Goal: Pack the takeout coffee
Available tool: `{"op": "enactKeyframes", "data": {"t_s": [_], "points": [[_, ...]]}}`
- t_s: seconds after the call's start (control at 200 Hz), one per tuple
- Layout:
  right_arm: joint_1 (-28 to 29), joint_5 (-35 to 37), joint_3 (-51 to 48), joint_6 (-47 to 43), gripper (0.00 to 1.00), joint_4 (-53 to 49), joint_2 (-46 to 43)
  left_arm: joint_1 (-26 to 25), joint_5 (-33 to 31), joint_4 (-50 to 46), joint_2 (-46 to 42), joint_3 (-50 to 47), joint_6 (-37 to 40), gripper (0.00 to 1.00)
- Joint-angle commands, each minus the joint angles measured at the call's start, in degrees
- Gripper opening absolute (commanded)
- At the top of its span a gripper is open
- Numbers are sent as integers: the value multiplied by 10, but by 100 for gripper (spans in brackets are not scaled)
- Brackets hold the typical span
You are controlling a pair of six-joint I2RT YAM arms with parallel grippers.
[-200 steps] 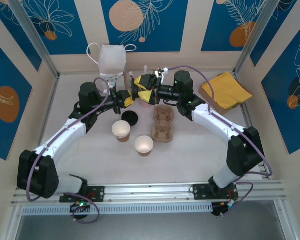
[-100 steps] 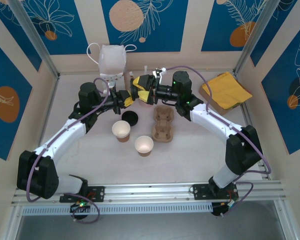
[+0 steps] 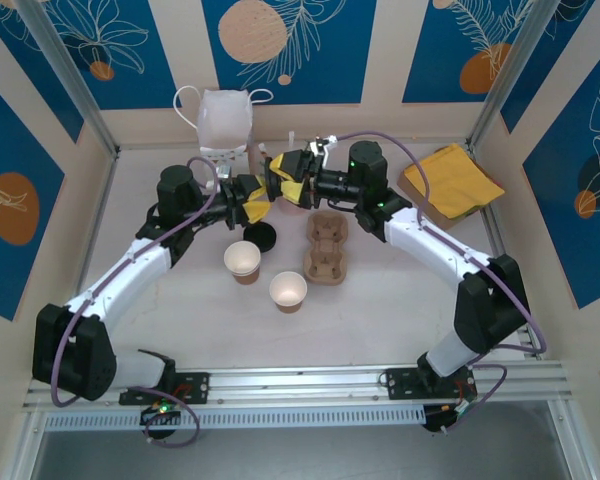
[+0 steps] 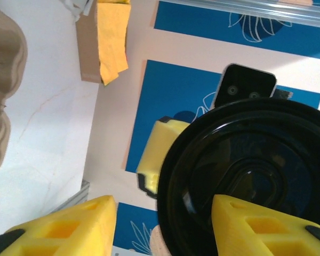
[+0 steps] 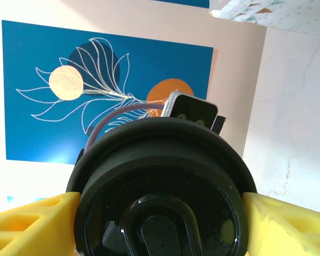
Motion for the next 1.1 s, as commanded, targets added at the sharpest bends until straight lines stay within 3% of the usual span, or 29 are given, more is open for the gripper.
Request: {"op": "enactKeyframes", "data": {"t_s": [0.0,0.13,0.265,0.425,0.815,1.095], "points": [[-10,10,-5,-44,76,-57,-39,9,-8,-102,-22,38,84,54],[-15,22,10,-107,76,-150,-55,16,-33,-253,-25,83,196,59],[-11,47,31,-183,76,-258,-69,17,-80,-391,-23,128,304,83],[6,94,53,-272,76,-389,-83,18,-153,-524,-22,176,410,100],[118,248,110,-388,75,-636,-56,19,-308,-648,-79,166,504,100],[209,339,177,-399,77,-758,25,18,-356,-669,-146,108,524,100]]}}
